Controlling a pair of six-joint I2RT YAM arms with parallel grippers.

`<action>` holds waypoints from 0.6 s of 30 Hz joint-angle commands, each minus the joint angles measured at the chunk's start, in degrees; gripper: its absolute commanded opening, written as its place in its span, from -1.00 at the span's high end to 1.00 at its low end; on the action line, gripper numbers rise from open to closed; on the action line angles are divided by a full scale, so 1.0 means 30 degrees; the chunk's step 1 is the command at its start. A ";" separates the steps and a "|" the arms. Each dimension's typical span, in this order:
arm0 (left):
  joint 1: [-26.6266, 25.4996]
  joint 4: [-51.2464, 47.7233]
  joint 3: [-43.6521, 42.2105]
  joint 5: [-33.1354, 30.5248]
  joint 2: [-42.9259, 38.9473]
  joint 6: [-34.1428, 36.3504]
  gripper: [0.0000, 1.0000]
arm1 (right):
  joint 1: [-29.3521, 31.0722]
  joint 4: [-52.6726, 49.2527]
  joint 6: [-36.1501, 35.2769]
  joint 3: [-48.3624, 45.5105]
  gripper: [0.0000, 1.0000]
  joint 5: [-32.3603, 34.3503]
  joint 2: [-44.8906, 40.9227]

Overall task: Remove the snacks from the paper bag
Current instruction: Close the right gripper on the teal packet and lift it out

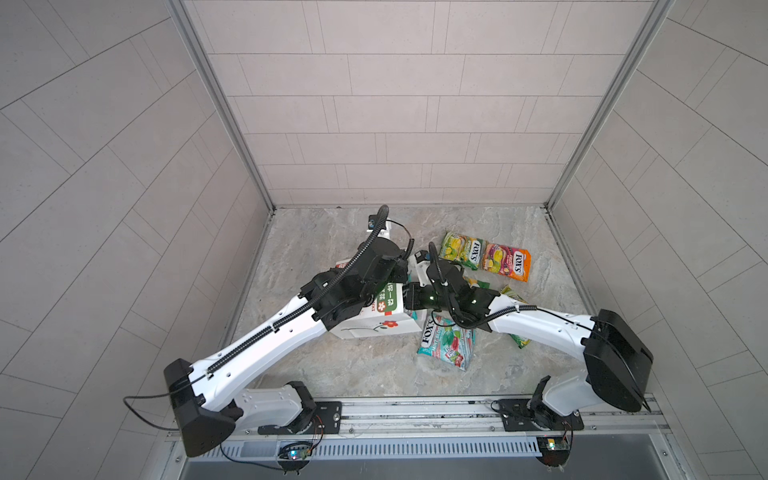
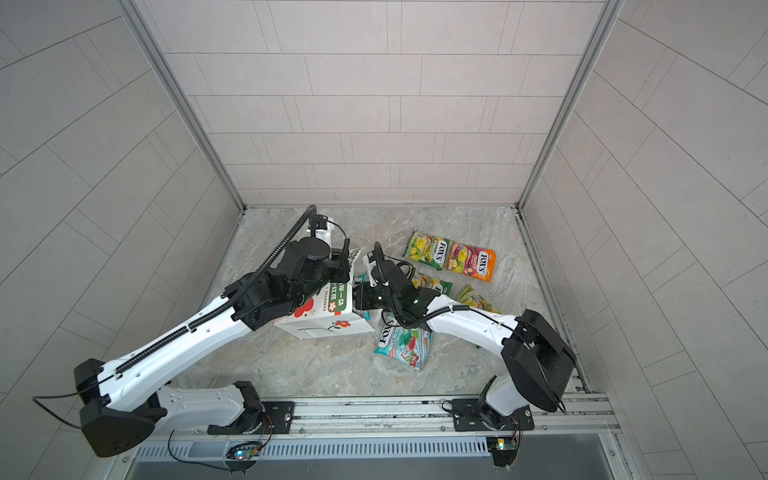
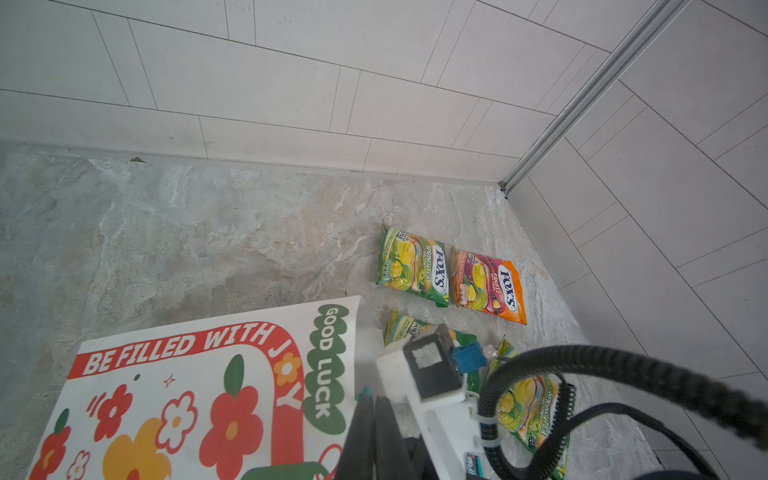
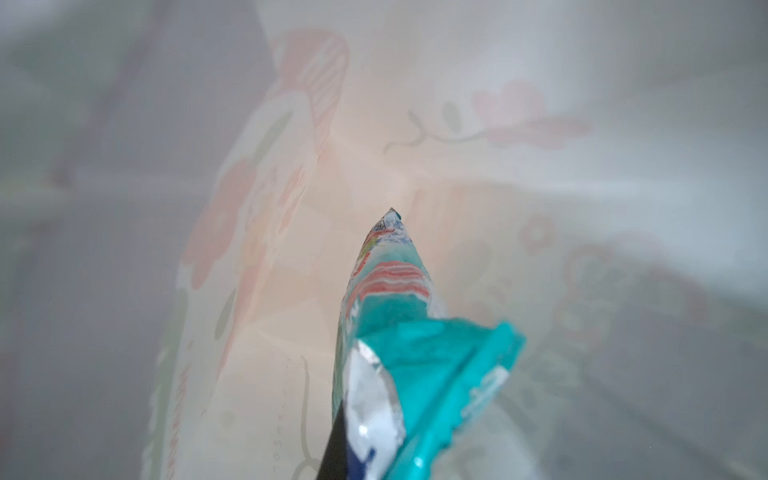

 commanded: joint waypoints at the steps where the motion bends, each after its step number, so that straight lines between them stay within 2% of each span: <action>1: 0.0024 -0.0265 0.0129 -0.0493 -0.0032 0.0296 1.00 | -0.0197 0.0048 -0.0366 -0.0331 1.00 0.0380 -0.1142; 9: 0.0024 -0.0104 -0.0013 -0.0496 -0.0135 0.0355 1.00 | -0.0475 -0.0196 -0.0965 -0.1100 1.00 0.1082 -0.3370; 18: 0.0024 0.0116 0.0012 -0.0238 -0.0051 0.0412 1.00 | -0.0778 -0.0931 -0.1311 -0.1084 1.00 0.0961 -0.4378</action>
